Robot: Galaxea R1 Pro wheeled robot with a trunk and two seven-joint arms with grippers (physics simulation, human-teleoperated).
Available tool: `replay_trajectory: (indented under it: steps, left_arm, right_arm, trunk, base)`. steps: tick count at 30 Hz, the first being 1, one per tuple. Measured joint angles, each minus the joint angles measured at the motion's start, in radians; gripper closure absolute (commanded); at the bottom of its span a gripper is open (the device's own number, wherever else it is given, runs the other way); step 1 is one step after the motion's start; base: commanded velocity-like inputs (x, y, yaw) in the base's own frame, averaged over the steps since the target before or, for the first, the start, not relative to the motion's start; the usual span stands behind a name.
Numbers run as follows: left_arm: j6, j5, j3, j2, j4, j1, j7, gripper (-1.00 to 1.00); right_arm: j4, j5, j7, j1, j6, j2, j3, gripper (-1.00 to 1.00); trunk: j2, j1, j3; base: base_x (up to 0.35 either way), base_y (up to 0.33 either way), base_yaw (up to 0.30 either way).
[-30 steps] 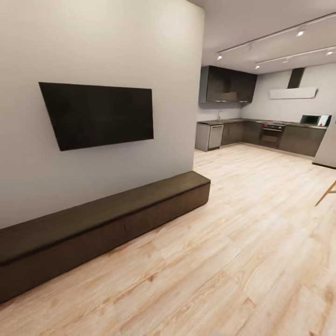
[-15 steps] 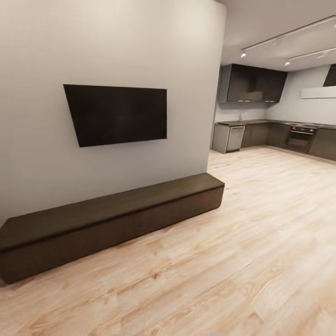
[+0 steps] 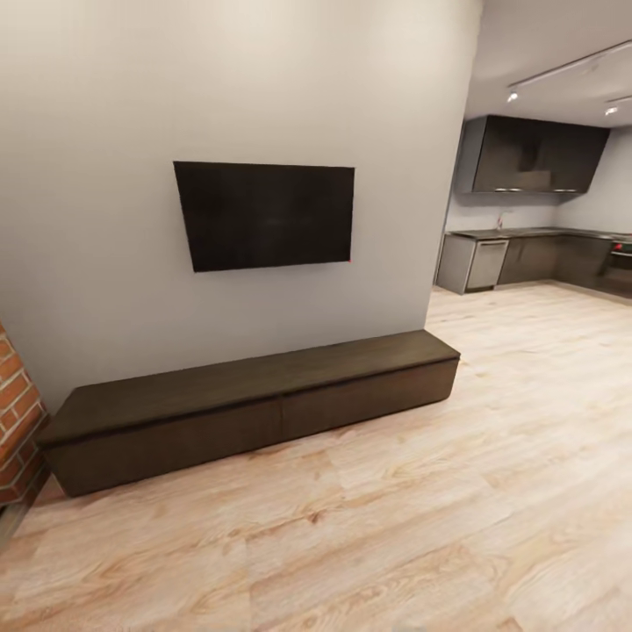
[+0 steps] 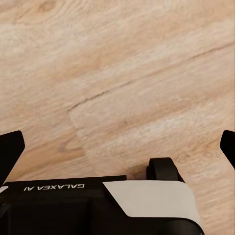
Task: Place each of the two pumpkins and all three candles from the living room inside a cabinet in the living room (use any cabinet), then make sure every cabinet is closed, and position the cauldron so it is next to a table in the living room.
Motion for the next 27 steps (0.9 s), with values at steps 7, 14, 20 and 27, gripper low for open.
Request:
replay_trajectory:
  steps: [7,14,20,27]
  left_arm:
    - [0.0,0.0,0.002,0.0,0.0,0.0,0.0,-1.0]
    - [0.004,0.002,0.009,-0.001,0.001,0.0,0.001,-1.0]
    - [0.006,0.003,0.011,-0.001,0.001,0.0,0.002,-1.0]
    - [0.006,0.003,0.011,-0.004,0.001,0.0,0.002,-1.0]
  right_arm:
    - [0.0,0.0,0.0,0.0,-0.001,0.0,0.0,-1.0]
    - [0.0,0.0,0.0,0.0,-0.001,0.0,0.0,-1.0]
    - [0.0,0.0,0.0,0.0,-0.001,-0.001,-0.001,-1.0]
    - [0.0,0.002,0.005,0.006,-0.105,-0.016,-0.002,-1.0]
  trunk:
    - [0.0,0.0,0.0]
    - [0.007,-0.004,0.003]
    - [0.049,-0.027,0.022]
    - [0.098,-0.054,0.044]
  base:
    - [0.0,0.0,0.275]
    - [0.0,0.0,0.275]
    - [0.0,0.0,0.274]
    - [0.0,0.0,0.274]
